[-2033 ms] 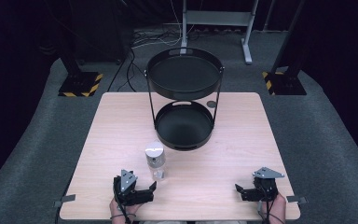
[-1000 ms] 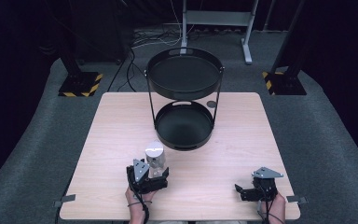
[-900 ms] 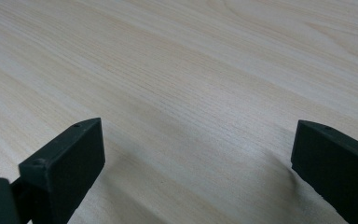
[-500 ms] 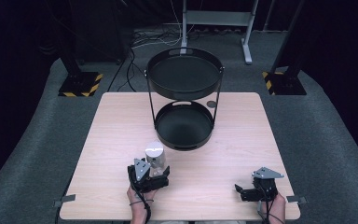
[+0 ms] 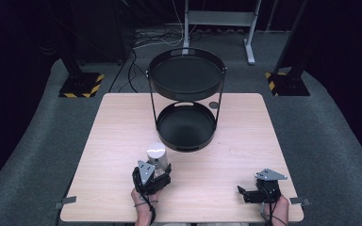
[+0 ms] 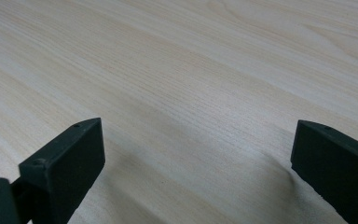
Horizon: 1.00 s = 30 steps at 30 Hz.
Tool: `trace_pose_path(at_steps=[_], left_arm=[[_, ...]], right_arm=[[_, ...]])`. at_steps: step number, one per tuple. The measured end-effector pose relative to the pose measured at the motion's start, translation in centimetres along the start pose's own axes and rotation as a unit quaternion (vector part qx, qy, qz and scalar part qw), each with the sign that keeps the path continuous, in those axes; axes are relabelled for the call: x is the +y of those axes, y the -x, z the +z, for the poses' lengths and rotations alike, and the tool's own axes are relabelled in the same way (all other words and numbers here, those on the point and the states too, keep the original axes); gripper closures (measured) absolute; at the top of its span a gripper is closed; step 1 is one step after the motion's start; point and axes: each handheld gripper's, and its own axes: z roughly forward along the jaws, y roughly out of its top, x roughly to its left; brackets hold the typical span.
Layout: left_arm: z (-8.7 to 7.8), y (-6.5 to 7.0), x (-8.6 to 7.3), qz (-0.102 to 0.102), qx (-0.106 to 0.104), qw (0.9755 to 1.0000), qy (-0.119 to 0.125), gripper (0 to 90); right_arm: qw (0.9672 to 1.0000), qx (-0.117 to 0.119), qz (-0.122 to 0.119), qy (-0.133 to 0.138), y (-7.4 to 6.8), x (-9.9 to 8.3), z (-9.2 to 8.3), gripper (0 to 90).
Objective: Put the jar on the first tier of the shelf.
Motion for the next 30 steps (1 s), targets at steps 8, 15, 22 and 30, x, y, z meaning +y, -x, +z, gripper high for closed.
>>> trace_pose_path(at_steps=[8, 15, 22, 30], left_arm=[[0.0, -0.2, -0.1, 0.009, -0.009, 0.9999, 0.004, 29.8], [-0.2, -0.3, 0.1, 0.015, -0.021, 0.9996, 0.009, 30.1], [-0.6, -0.2, 0.6, 0.023, -0.032, 0.9991, 0.014, 30.2], [-0.6, -0.3, 1.1, 0.025, -0.040, 0.9988, 0.013, 30.2]], right_arm=[[1.0000, 0.002, -0.001, 0.000, 0.0, 0.0, 0.0, 2.2], [1.0000, 0.007, 0.003, 0.003, 0.1, 0.0, 0.0, 2.2], [0.9999, 0.010, 0.005, 0.005, 0.2, 0.0, -0.1, 2.2], [0.9999, 0.012, 0.006, 0.007, 0.2, -0.1, -0.1, 2.2]])
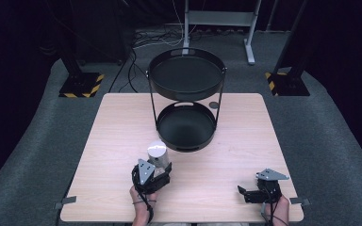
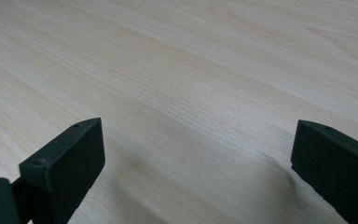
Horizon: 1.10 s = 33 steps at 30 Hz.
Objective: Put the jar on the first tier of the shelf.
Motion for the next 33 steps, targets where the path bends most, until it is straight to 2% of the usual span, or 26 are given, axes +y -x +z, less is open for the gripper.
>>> trace_pose_path(at_steps=[33], left_arm=[[1.5, 0.3, 0.8, 0.010, -0.012, 0.9999, -0.006, 30.1]], right_arm=[[1.0000, 0.003, -0.002, 0.005, 0.0, 0.0, -0.1, 2.4]])
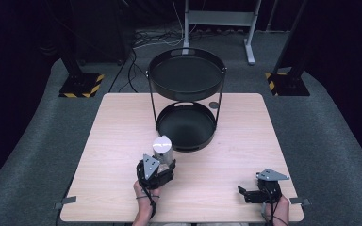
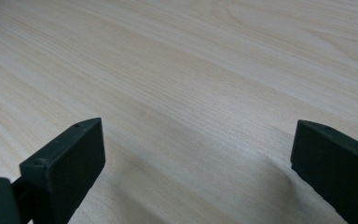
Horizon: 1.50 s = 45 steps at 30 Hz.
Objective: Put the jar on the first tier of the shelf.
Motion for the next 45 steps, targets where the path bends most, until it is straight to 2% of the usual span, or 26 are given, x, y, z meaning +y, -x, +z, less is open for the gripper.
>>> trace_pose_path(at_steps=[28, 45], left_arm=[[1.4, 0.0, 1.3, 0.005, -0.013, 0.9999, 0.002, 30.1], [2.2, -0.1, 2.0, 0.000, -0.022, 0.9998, 0.004, 30.2]], right_arm=[[1.0000, -0.004, -0.002, 0.000, -0.1, 0.0, 0.0, 2.4], [1.0000, -0.005, -0.001, 0.002, -0.1, 0.0, 0.0, 2.4]])
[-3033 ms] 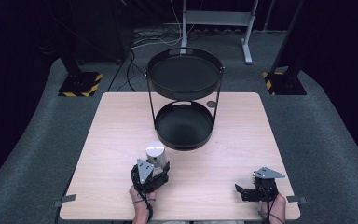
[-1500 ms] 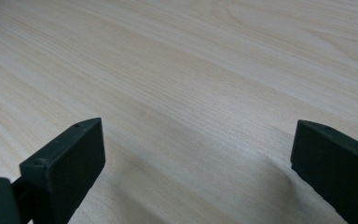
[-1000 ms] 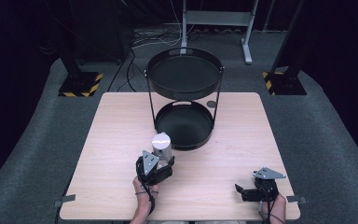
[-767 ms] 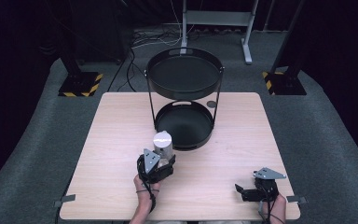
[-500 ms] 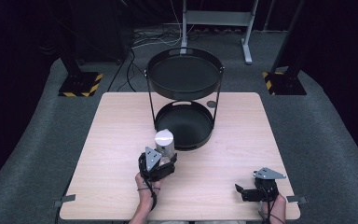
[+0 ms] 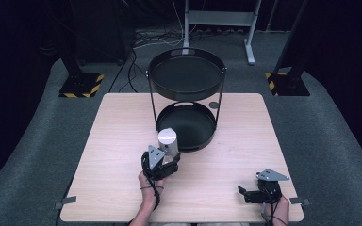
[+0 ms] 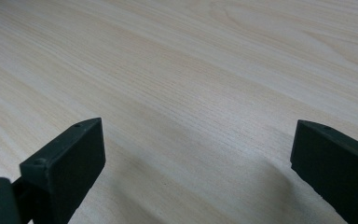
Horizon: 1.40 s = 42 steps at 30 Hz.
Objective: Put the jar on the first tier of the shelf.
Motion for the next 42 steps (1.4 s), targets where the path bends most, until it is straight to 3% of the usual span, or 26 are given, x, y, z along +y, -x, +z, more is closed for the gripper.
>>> trace_pose_path(at_steps=[25, 42], left_arm=[[1.4, 0.0, 1.6, 0.014, -0.004, 0.9999, 0.005, 30.2], [2.2, -0.3, 2.9, 0.008, -0.009, 0.9999, 0.010, 30.1]], right_arm=[[1.0000, -0.001, -0.001, -0.001, 0.0, 0.0, 0.0, 2.3], [1.0000, 0.002, 0.002, -0.001, 0.0, 0.0, 0.0, 2.4]])
